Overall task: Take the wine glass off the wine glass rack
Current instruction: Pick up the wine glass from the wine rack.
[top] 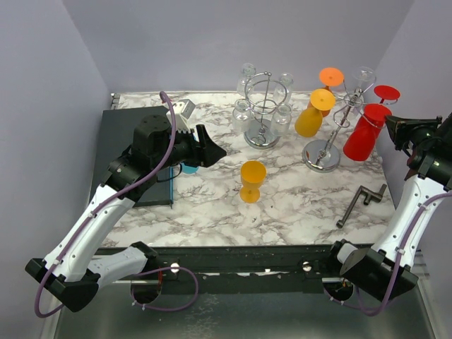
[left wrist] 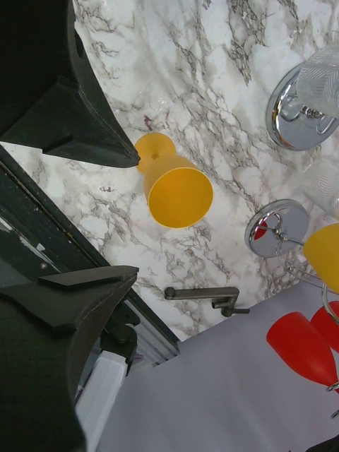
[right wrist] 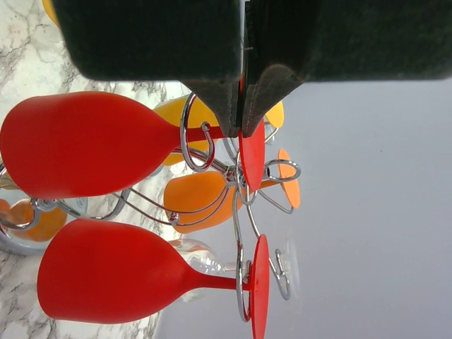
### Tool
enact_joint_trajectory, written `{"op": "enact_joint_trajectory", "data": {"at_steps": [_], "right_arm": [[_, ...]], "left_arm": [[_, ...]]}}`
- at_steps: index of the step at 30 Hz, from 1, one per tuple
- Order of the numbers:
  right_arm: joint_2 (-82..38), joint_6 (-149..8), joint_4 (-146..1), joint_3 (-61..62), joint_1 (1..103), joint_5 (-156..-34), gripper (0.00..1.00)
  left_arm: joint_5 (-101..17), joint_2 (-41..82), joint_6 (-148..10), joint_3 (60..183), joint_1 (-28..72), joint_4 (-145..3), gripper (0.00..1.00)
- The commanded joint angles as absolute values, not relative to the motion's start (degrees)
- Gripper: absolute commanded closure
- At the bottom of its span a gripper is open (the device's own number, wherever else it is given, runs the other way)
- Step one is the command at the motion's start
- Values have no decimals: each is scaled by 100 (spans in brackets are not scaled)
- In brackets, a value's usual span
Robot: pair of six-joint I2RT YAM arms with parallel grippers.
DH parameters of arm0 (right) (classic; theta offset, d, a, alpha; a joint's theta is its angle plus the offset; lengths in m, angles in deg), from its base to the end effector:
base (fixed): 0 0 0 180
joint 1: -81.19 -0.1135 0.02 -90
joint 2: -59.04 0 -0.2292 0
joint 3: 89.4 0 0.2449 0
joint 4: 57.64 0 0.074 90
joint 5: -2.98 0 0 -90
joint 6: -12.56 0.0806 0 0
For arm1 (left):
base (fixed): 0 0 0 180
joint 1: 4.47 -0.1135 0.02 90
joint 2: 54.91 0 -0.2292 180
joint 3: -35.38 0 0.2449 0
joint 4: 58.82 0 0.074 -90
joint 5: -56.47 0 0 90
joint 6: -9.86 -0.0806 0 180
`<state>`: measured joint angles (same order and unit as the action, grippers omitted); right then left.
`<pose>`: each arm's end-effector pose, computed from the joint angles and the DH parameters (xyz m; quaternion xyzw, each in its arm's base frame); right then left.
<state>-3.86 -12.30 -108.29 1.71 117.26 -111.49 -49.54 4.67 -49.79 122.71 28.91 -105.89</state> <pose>0.2360 -0.1306 0.3771 0.5530 0.6066 0.3069 0.4818 0.2079 -0.1636 0.3751 0.1019 0.8054 -0.3989 0.4265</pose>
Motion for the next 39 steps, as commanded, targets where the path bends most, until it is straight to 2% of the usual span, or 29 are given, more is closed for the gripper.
{"op": "enact_joint_trajectory", "data": {"at_steps": [1,8,23,39], "right_arm": [[-308,-1165,-10421,4,11749,-11004,99],[-281,-1067,-10242,-75,11749,-10997,99],[-158,-1018,-10434,97,11749,-10202,99],[-323,-1293,-10801,224,11749,-10686,100]], "left_arm": [[-4865,433,-5068,12357,2904,-10635,36],[-4831,434,-5060,12366,2905,-10647,36],[-4795,457,-5096,12397,2907,-10650,36],[-4720,484,-5130,12325,2905,-10647,36]]}}
